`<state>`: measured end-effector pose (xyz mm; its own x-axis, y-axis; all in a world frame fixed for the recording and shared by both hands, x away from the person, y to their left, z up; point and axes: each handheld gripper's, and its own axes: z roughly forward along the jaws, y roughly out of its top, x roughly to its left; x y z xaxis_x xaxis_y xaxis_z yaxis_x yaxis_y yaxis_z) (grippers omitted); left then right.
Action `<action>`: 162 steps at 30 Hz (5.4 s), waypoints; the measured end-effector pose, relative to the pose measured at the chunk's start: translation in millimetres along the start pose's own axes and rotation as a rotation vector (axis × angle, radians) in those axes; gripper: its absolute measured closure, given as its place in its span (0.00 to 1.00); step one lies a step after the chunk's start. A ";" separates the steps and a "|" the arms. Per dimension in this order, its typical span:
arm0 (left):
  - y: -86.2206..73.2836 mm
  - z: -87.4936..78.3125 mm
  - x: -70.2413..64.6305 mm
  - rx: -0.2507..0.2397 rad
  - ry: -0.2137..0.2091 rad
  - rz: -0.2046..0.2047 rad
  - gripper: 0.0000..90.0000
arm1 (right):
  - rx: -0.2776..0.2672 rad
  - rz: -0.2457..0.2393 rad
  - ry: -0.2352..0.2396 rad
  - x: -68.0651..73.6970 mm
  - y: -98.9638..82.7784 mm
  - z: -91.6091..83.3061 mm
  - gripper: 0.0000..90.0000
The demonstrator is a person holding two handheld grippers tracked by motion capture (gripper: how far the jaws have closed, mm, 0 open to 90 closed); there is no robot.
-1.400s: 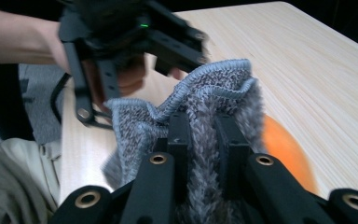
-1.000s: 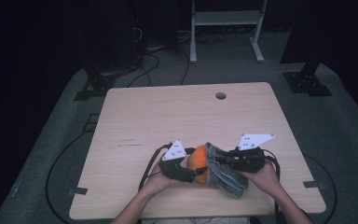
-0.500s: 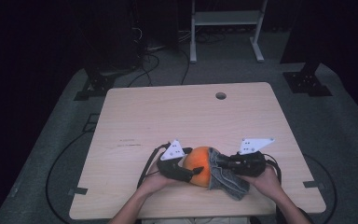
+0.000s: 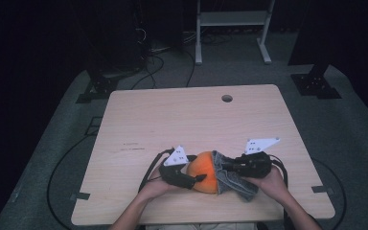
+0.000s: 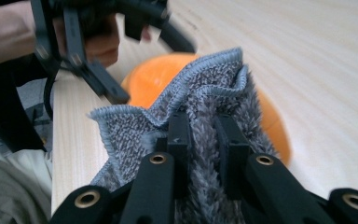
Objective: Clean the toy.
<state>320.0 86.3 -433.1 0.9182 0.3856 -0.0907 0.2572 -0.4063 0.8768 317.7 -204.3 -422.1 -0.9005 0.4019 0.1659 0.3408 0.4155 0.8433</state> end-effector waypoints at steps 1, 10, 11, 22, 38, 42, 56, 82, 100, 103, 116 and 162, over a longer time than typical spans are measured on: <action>0.8 0.5 2.1 -0.008 -0.008 -0.037 0.14 | -0.003 0.003 0.010 2.7 -3.0 1.1 0.87; 4.6 5.3 -10.2 -0.022 0.018 0.050 0.34 | -0.028 -0.023 0.018 22.5 -13.7 -12.2 0.87; 6.7 4.1 -12.6 -0.039 0.048 0.086 0.36 | -0.059 -0.026 0.016 22.3 -10.1 -17.2 0.87; 3.3 4.1 -3.4 -0.034 0.079 0.068 0.15 | -0.103 -0.062 -0.011 15.8 14.5 8.9 0.87; -0.3 3.3 6.6 -0.023 0.059 -0.021 0.25 | -0.047 -0.019 -0.087 2.7 -15.2 -2.8 0.87; -4.8 0.2 5.5 -0.005 0.072 0.023 0.30 | -0.020 0.028 -0.095 -9.5 -22.1 -5.8 0.87; -11.0 -4.0 5.4 0.016 0.038 0.085 0.34 | -0.076 0.086 -0.037 -18.5 -11.9 -3.0 0.87; -8.6 -0.1 2.2 -0.006 0.026 0.097 0.34 | -0.115 0.098 -0.053 -24.2 -13.7 -19.2 0.86; -7.1 1.6 0.9 -0.013 0.030 0.105 0.33 | -0.078 0.108 -0.105 -32.3 -17.4 -11.6 0.86; -5.3 4.0 -0.1 -0.013 0.032 0.107 0.33 | -0.135 0.068 -0.069 -18.4 -9.9 -16.1 0.86; -0.2 0.9 4.6 -0.031 0.067 0.021 0.12 | -0.140 0.035 -0.064 -13.0 -5.4 -3.3 0.86; 8.4 17.2 -15.8 -0.083 0.023 -0.033 0.43 | -0.119 -0.049 -0.099 14.5 -0.7 -24.9 0.87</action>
<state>312.9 62.6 -432.4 0.9023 0.4168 -0.1104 0.2605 -0.3229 0.9099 297.7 -219.2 -407.6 -0.8823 0.4644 0.0765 0.2570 0.3394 0.9049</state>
